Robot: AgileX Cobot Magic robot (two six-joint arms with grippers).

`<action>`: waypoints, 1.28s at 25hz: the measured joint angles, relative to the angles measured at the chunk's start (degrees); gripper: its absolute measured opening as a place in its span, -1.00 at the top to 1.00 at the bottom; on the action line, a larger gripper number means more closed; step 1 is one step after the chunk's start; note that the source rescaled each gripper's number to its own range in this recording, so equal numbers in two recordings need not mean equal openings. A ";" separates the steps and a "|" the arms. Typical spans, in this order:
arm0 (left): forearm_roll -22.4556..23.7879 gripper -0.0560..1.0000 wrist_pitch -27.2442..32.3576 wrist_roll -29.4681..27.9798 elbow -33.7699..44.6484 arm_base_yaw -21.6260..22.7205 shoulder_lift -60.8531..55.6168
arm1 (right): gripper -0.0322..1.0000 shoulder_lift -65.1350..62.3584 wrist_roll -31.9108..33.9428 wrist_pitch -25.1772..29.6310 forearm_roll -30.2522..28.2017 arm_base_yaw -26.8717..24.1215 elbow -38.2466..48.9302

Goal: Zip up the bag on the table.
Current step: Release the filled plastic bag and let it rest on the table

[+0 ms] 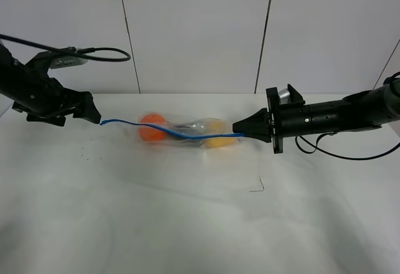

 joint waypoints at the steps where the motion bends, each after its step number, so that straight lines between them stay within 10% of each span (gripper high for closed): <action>1: 3.43 -1.00 2.61 -3.19 -1.67 0.00 0.00 | 0.93 0.00 0.00 0.00 0.00 0.00 0.00; 6: 15.31 -1.00 12.73 -12.31 -7.62 0.19 0.00 | 0.93 0.00 0.00 0.00 0.00 0.00 0.00; 19: 17.58 -1.00 29.23 -12.26 -13.43 0.19 -0.51 | 0.93 0.00 0.00 0.00 0.00 0.00 0.00; 32: 17.76 -1.00 29.23 -12.81 11.28 0.19 -21.62 | 0.93 0.00 0.00 0.00 -0.34 0.00 0.00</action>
